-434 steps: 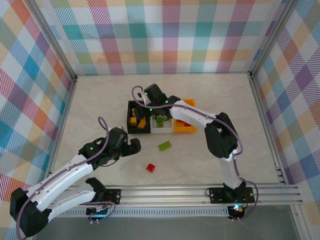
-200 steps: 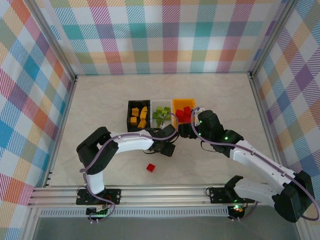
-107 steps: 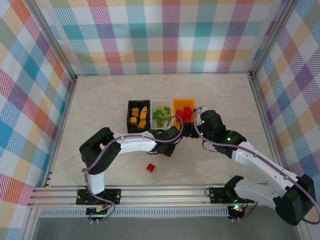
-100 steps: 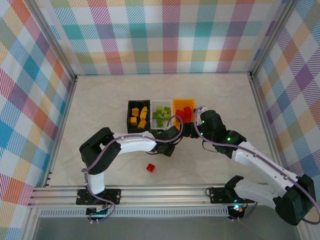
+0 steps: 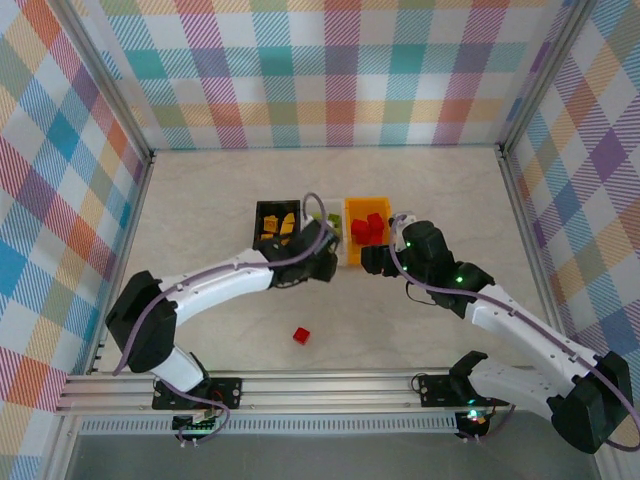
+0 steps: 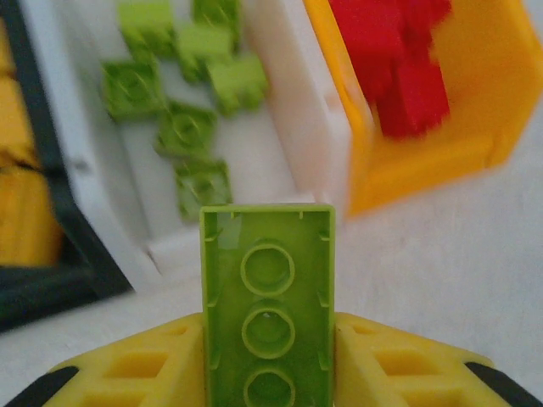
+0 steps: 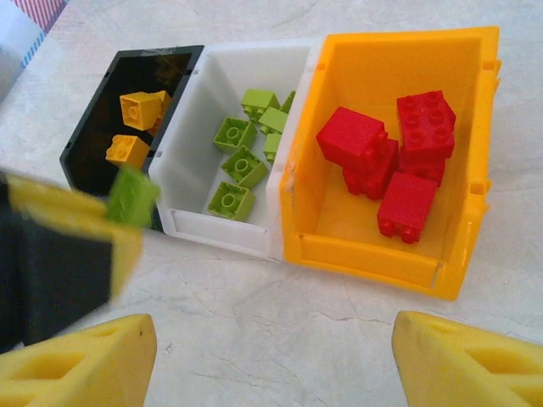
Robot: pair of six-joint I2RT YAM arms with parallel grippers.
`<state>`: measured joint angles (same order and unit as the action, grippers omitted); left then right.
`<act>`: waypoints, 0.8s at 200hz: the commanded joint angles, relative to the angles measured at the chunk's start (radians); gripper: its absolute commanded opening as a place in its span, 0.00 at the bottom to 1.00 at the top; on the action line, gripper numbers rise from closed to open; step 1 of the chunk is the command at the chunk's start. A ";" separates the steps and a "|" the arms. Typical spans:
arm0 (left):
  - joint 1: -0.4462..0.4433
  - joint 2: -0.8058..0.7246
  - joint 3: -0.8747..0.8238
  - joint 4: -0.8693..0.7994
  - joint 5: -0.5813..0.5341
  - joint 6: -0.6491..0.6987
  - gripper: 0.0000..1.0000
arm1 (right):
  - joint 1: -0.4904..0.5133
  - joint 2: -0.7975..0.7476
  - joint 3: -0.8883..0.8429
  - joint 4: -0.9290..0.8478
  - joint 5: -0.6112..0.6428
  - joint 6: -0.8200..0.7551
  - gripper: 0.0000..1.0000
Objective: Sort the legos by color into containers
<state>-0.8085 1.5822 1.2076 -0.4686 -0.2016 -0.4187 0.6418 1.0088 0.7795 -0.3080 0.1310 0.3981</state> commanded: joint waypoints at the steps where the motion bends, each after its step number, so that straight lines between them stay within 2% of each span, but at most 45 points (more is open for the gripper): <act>1: 0.072 0.084 0.100 -0.033 0.004 -0.021 0.40 | -0.008 -0.006 -0.011 0.009 -0.004 0.013 0.74; 22: 0.124 0.194 0.204 -0.047 0.022 -0.019 0.39 | -0.011 -0.007 -0.012 0.009 -0.005 0.015 0.74; 53: 0.140 0.327 0.348 -0.101 0.027 0.007 0.40 | -0.015 -0.007 -0.017 0.003 -0.011 0.025 0.74; 63: 0.141 0.354 0.379 -0.121 0.028 0.009 0.44 | -0.016 -0.011 -0.017 0.000 -0.011 0.025 0.74; 76: 0.141 0.363 0.391 -0.122 0.034 0.011 0.57 | -0.015 -0.020 -0.019 -0.003 -0.010 0.025 0.75; 89: 0.141 0.351 0.390 -0.120 0.045 0.005 0.71 | -0.017 -0.029 -0.017 -0.003 -0.008 0.025 0.75; 101: 0.136 0.321 0.381 -0.116 0.058 0.000 0.77 | -0.019 -0.031 -0.015 -0.005 -0.006 0.025 0.76; 131: 0.084 0.183 0.288 -0.109 0.075 -0.006 0.84 | -0.021 -0.028 -0.018 -0.002 -0.004 0.025 0.78; 160: -0.005 0.032 0.111 -0.138 0.078 -0.018 0.91 | -0.024 -0.024 -0.032 0.014 -0.008 0.030 0.79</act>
<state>-0.7399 1.7565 1.4307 -0.5514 -0.1459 -0.4290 0.6273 0.9936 0.7723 -0.3073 0.1307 0.4114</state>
